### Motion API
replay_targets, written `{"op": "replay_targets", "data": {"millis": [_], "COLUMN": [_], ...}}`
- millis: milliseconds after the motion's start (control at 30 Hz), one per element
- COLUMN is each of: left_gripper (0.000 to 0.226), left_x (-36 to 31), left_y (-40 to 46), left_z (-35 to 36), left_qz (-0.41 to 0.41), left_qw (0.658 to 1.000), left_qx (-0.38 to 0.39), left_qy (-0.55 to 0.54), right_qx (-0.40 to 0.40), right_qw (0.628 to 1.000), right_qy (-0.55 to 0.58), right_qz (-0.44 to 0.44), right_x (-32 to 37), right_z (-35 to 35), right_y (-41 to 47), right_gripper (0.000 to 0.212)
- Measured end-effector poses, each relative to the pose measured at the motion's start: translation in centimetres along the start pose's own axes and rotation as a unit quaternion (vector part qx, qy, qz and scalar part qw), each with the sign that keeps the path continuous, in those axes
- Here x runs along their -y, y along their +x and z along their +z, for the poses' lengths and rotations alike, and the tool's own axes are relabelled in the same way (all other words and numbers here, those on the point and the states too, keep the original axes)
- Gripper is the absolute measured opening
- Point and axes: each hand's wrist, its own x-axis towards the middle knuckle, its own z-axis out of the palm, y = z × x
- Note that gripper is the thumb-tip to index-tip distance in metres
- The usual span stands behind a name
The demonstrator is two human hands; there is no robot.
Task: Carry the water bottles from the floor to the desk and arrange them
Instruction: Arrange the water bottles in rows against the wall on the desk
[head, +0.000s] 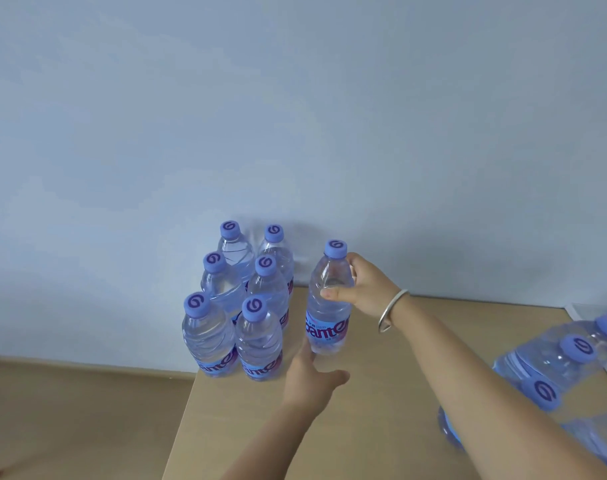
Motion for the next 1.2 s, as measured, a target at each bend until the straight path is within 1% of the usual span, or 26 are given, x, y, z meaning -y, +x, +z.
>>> {"op": "replay_targets", "data": {"millis": [100,233,367,500,533,633,733,833,933,1067,1133,1200], "left_gripper": [0.079,0.088,0.081,0.068,0.069,0.082,0.078,0.075,0.07,0.062,0.068,0.083], "left_x": [-0.2,-0.7,-1.3,-1.8,-1.8,-1.9,-1.9,-2.1,-2.3,-2.8,-3.1,-3.3], "left_y": [1.1,2.7,4.4,5.6,5.8,6.3,6.5,6.7,7.0,7.9,8.2,7.9], "left_z": [-0.1,0.3,0.5,0.4,0.3,-0.1,-0.4,-0.3,-0.1,-0.1,-0.1,0.0], "left_qz": [-0.025,-0.062,-0.099,-0.13,-0.138,-0.142,-0.137,-0.132,-0.139,-0.156,-0.162,-0.16], "left_qw": [1.0,0.998,0.993,0.987,0.985,0.98,0.976,0.976,0.976,0.978,0.977,0.978], "left_qx": [-0.001,0.021,0.028,0.025,0.027,0.033,0.043,0.05,0.048,0.054,0.059,0.06], "left_qy": [-0.001,-0.006,-0.051,-0.091,-0.102,-0.132,-0.163,-0.165,-0.158,-0.13,-0.125,-0.12], "right_qx": [-0.003,-0.047,-0.057,-0.048,-0.046,-0.047,-0.031,-0.007,0.004,-0.016,-0.021,-0.032], "right_qw": [1.0,0.998,0.996,0.997,0.997,0.996,0.995,0.994,0.991,0.988,0.985,0.986], "right_qy": [-0.007,0.002,-0.02,-0.042,-0.046,-0.052,-0.084,-0.102,-0.129,-0.143,-0.153,-0.144], "right_qz": [-0.002,-0.03,-0.062,-0.048,-0.046,-0.052,-0.052,-0.032,-0.038,-0.061,-0.073,-0.077], "right_x": [-0.8,-1.5,-1.8,-2.4,-2.5,-2.3,-2.1,-2.1,-2.0,-1.9,-2.0,-2.1], "right_z": [0.3,1.2,1.9,2.2,2.2,2.0,2.0,1.8,1.3,1.0,1.0,1.1], "right_y": [1.6,3.1,4.7,5.5,5.6,6.0,6.6,7.0,7.2,7.6,7.7,7.6], "right_gripper": [0.047,0.045,0.047,0.059,0.06,0.059,0.063,0.067,0.068,0.064,0.063,0.066]}}
